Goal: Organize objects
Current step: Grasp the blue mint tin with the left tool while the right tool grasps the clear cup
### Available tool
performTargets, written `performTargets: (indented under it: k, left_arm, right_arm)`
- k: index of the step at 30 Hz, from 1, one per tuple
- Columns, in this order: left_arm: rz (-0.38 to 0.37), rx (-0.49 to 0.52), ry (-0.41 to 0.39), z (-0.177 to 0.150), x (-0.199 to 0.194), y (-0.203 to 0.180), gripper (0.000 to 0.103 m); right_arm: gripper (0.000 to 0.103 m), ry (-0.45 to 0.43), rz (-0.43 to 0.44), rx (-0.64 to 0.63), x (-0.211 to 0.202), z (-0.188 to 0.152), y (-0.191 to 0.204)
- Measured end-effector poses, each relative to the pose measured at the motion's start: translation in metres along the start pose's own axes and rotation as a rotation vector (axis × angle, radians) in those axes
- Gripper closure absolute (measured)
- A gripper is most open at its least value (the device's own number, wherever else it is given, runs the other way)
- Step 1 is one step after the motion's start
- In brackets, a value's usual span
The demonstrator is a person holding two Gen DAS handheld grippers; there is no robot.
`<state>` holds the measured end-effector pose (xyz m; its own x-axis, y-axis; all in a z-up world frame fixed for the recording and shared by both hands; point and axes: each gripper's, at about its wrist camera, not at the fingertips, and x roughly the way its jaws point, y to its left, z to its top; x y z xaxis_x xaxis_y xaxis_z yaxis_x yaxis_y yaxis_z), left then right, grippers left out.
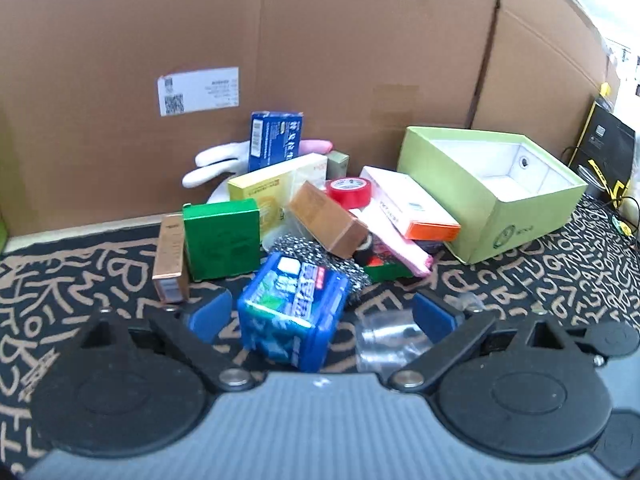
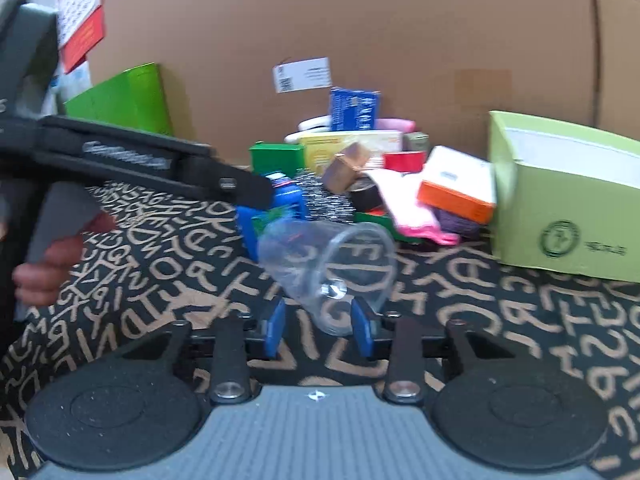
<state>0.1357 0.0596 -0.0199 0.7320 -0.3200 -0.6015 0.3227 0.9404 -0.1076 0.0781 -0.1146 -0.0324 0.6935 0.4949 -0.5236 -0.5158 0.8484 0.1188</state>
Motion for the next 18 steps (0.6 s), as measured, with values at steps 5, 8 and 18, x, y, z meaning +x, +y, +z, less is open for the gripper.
performTargets:
  k: [5,8,18]
  left_arm:
    - [-0.021,0.006,0.031,0.004,0.014,0.008,0.021]
    - [-0.025,0.014,0.064,0.001,0.020,0.009,0.034]
    - [-0.021,-0.024,0.113,-0.008,0.019,-0.010,0.045]
  right_arm:
    - [0.078,0.010,-0.006,-0.059,0.012,0.003,0.009]
    - [0.084,0.010,0.007,-0.050,0.010,0.002,0.008]
    - [0.095,-0.055,-0.039,0.077,-0.026,-0.010,-0.013]
